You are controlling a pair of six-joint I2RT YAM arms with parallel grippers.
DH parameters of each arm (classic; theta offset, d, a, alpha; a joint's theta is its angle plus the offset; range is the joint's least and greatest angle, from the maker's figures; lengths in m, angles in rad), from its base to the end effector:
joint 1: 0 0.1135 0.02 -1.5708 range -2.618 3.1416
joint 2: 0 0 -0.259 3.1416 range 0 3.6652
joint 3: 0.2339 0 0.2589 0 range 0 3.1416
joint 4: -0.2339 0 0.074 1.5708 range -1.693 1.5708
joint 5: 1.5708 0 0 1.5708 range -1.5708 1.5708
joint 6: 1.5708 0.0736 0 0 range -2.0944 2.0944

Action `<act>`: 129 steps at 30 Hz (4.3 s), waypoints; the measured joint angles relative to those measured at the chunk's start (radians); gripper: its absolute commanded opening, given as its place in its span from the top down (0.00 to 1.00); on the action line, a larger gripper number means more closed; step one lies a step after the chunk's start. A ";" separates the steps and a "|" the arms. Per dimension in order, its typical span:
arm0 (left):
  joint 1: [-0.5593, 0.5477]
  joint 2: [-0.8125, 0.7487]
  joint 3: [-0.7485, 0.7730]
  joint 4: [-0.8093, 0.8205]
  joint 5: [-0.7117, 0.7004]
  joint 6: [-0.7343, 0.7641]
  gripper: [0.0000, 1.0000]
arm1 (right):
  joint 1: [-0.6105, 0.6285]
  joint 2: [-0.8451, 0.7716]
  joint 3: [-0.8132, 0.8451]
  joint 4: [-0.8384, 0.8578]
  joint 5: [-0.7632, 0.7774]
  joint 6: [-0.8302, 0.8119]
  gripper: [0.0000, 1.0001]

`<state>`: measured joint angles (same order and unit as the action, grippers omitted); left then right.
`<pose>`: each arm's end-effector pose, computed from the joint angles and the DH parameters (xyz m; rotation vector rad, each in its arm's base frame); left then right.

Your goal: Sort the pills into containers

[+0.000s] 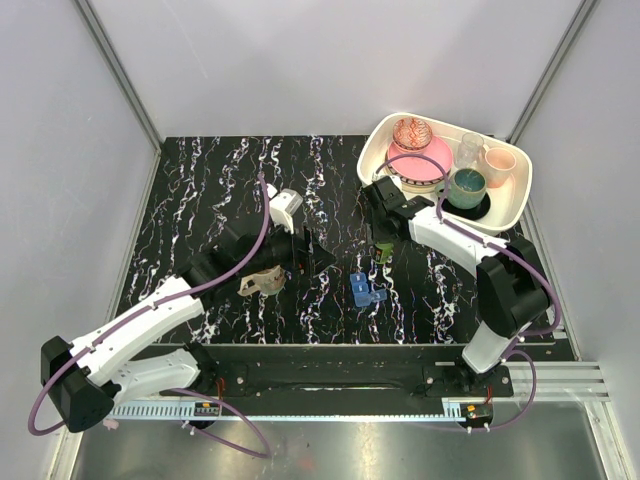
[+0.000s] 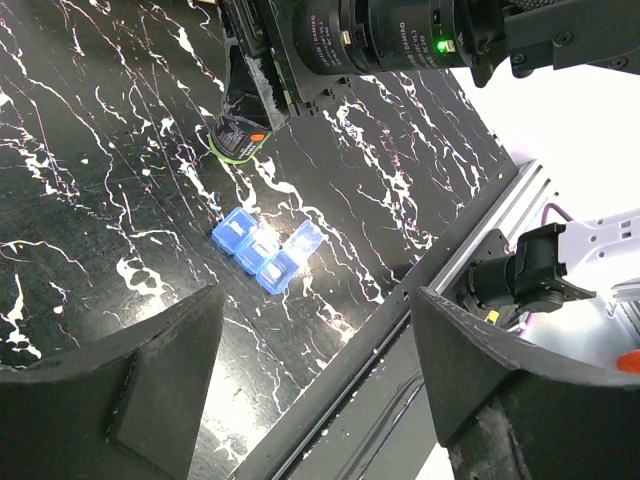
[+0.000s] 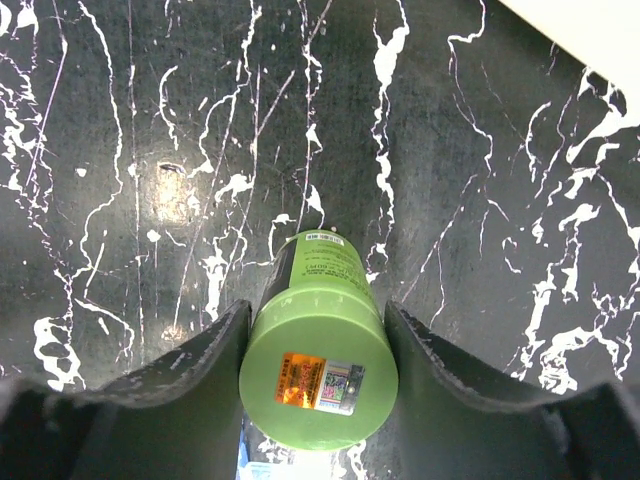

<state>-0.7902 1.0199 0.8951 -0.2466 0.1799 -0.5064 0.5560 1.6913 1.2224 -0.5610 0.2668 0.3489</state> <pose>0.1864 -0.2069 0.3092 0.4205 2.0377 -1.0066 0.3309 0.1828 0.1860 -0.1687 2.5388 0.0013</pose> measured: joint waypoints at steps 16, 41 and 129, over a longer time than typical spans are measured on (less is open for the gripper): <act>0.000 -0.040 -0.005 0.001 -0.024 0.041 0.19 | -0.005 -0.116 -0.009 -0.061 -0.078 -0.049 1.00; -0.002 -0.132 -0.104 0.303 0.304 0.308 0.16 | -0.007 -0.349 0.384 -0.429 -0.762 -0.066 1.00; -0.167 0.074 -0.127 0.621 0.076 -0.023 1.00 | -0.013 -0.677 -0.059 0.267 -0.697 0.418 0.35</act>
<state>-0.9577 1.0943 0.7685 0.3740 0.2554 -0.5289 0.5434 1.0142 1.1633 -0.2943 -0.4297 0.7673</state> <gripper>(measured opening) 0.563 0.663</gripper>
